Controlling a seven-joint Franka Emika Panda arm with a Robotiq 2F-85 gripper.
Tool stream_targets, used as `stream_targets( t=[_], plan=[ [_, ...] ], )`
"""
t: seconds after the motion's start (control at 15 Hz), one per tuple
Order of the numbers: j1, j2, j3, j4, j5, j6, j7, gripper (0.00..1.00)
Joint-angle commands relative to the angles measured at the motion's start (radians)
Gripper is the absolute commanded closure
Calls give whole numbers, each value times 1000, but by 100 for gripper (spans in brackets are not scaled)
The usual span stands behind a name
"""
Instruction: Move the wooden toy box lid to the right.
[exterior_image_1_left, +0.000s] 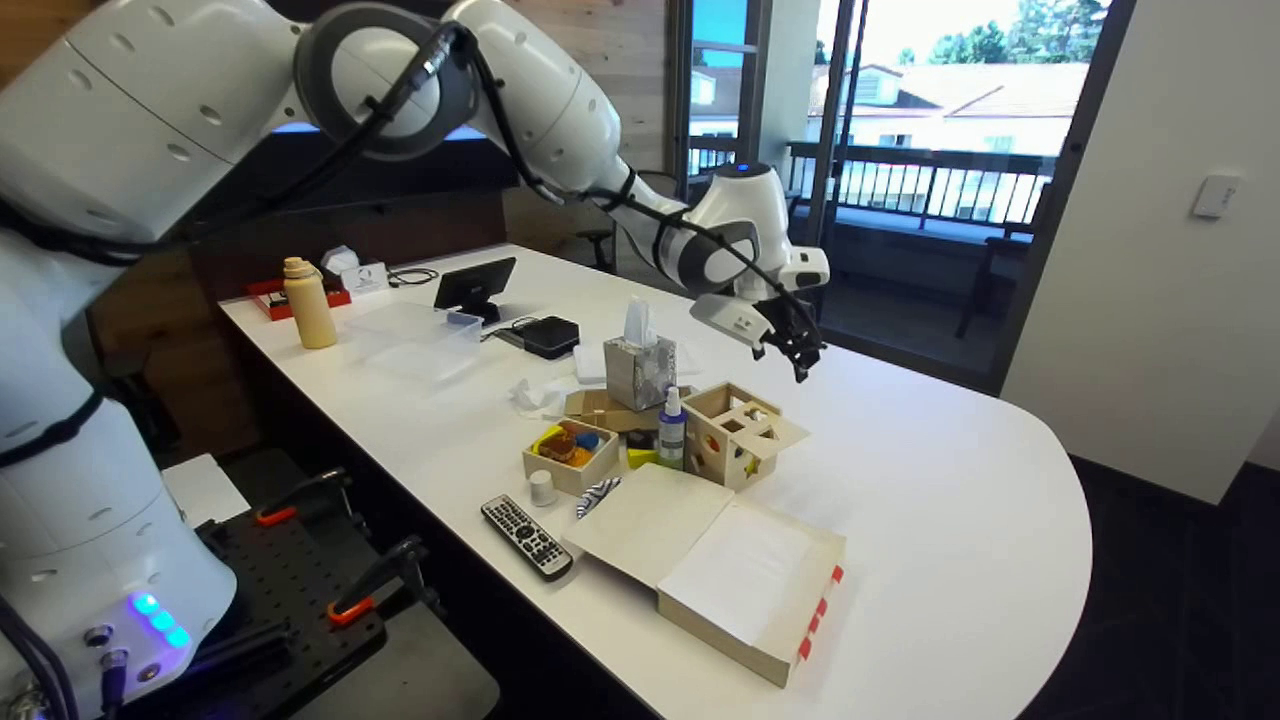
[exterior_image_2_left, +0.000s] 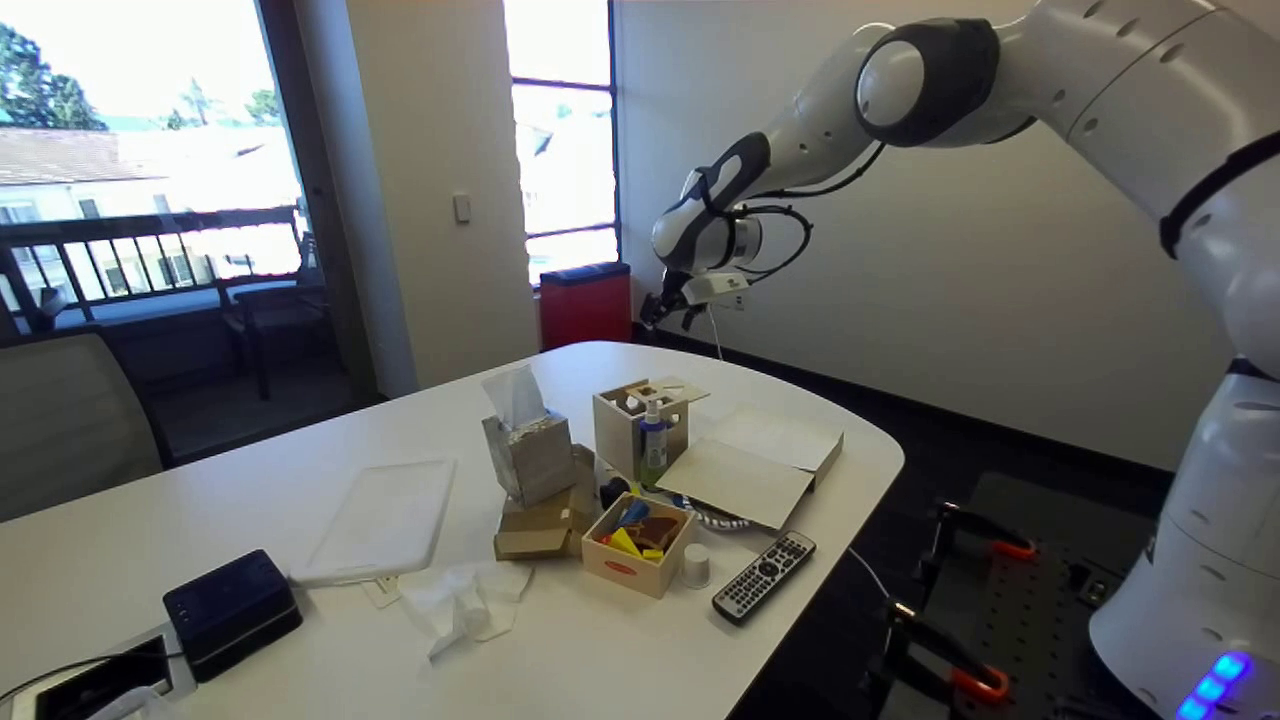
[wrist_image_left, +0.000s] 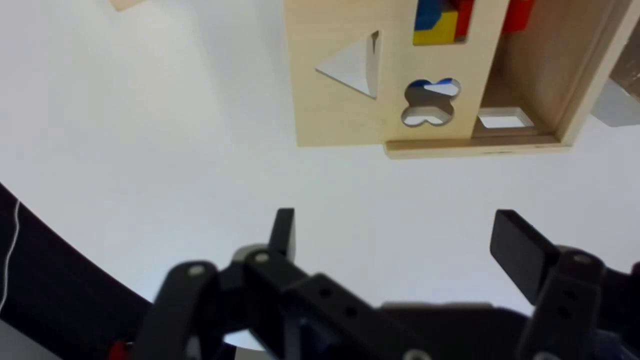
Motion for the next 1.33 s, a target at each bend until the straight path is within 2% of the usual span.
stream_targets(
  t=[0.0,0.27,0.53,1.27],
  plan=[
    [-2,-210,33,-191,13,-38,-35,0],
    [32,-349,23,-298,6,-84,-26,0],
    [44,-442,33,-359,21,-194,-72,0],
    [67,-525,18,-422,40,-283,-140,0]
  ],
)
